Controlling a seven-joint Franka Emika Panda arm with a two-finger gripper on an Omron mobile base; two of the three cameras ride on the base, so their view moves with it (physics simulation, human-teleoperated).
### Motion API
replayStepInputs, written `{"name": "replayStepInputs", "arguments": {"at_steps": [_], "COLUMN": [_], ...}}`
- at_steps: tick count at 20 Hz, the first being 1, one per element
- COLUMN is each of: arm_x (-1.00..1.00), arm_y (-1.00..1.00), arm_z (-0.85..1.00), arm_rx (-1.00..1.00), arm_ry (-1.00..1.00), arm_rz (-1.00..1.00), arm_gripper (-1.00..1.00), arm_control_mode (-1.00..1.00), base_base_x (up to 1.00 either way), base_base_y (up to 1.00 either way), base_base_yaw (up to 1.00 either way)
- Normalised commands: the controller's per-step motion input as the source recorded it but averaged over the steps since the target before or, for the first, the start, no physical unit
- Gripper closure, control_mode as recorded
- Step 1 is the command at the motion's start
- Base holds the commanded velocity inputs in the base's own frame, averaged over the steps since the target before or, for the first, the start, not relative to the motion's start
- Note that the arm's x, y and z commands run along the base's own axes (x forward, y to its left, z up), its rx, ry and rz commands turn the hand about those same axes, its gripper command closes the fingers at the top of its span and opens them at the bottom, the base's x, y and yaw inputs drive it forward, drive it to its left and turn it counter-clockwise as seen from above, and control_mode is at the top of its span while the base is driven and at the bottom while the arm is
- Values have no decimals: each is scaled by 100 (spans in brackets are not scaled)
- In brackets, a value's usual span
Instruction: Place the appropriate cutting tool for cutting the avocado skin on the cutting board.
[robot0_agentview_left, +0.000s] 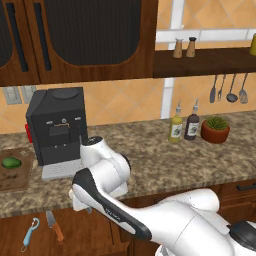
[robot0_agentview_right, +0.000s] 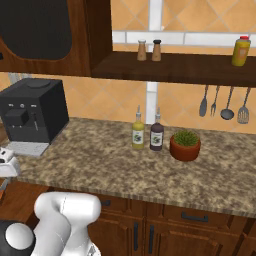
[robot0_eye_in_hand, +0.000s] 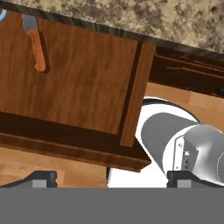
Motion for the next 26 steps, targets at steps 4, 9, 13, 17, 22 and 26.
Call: {"name": "replayStepInputs", "arguments": {"at_steps": [4,9,13,17,22,26], "arm_x": [0,0,0,0,0,0], "arm_y": [42,40,44,39,29,21], "arm_z": [-44,-37,-38,-48,-43,-33], "arm_rx": [15,2,0,0,0,0], "arm_ry": [5,18,16,7,0,0], "arm_rz": [0,-3,-4,-3,-3,-3], "arm_gripper": [-100,-100,-100,-100,-100,-100], "arm_control_mode": [-100,-100,-100,-100,-100,-100], "base_base_x": [0,0,0,0,0,0], "base_base_y": [0,0,0,0,0,0], "base_base_yaw": [0,0,0,0,0,0]}}
